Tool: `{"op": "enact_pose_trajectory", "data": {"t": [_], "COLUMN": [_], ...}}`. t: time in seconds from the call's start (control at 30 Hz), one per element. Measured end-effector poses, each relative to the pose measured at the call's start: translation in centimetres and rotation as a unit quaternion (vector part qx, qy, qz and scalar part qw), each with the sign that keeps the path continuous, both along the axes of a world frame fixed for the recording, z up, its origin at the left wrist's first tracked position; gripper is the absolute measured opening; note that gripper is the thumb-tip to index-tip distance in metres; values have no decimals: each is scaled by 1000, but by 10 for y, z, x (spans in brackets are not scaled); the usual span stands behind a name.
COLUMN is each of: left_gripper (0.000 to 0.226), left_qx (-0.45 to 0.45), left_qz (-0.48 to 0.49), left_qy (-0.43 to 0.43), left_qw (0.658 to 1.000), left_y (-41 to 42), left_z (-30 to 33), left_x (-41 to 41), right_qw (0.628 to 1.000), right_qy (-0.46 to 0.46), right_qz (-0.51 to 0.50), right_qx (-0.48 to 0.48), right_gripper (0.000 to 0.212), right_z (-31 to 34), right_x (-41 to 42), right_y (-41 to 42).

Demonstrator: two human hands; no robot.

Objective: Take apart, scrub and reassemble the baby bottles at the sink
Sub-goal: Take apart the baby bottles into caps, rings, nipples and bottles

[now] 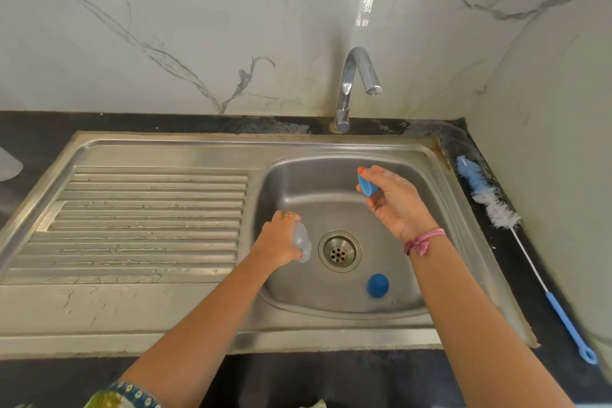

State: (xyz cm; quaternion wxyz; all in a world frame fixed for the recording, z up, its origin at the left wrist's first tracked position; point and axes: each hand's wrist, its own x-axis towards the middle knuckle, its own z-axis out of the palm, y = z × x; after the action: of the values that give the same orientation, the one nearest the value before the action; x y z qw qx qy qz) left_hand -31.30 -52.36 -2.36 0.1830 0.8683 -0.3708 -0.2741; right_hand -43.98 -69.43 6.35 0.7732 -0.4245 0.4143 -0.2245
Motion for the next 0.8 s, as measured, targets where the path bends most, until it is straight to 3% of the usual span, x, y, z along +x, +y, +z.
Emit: {"op": "enact_pose_trajectory", "data": {"t": [0.2,0.37,0.8], "left_gripper": [73,76,75], "left_qx": [102,161,284], "left_qz": [-85,-98,-149], "left_qy": [-21,23,40], "left_qw": [991,982,946], "left_y": [-7,-15,-19], "left_z": [-30,-43,-68], "left_x": [-10,-12,-5], "right_qw": [999,997,995], "right_qy": [39,64,89], "right_qz": [12,26,45], "right_qx": [8,19,27], "right_gripper": [36,35,32], "right_z": [-20,-35,-54], "right_x": [-1,3,8], "right_y": [-12,-18,-28]}}
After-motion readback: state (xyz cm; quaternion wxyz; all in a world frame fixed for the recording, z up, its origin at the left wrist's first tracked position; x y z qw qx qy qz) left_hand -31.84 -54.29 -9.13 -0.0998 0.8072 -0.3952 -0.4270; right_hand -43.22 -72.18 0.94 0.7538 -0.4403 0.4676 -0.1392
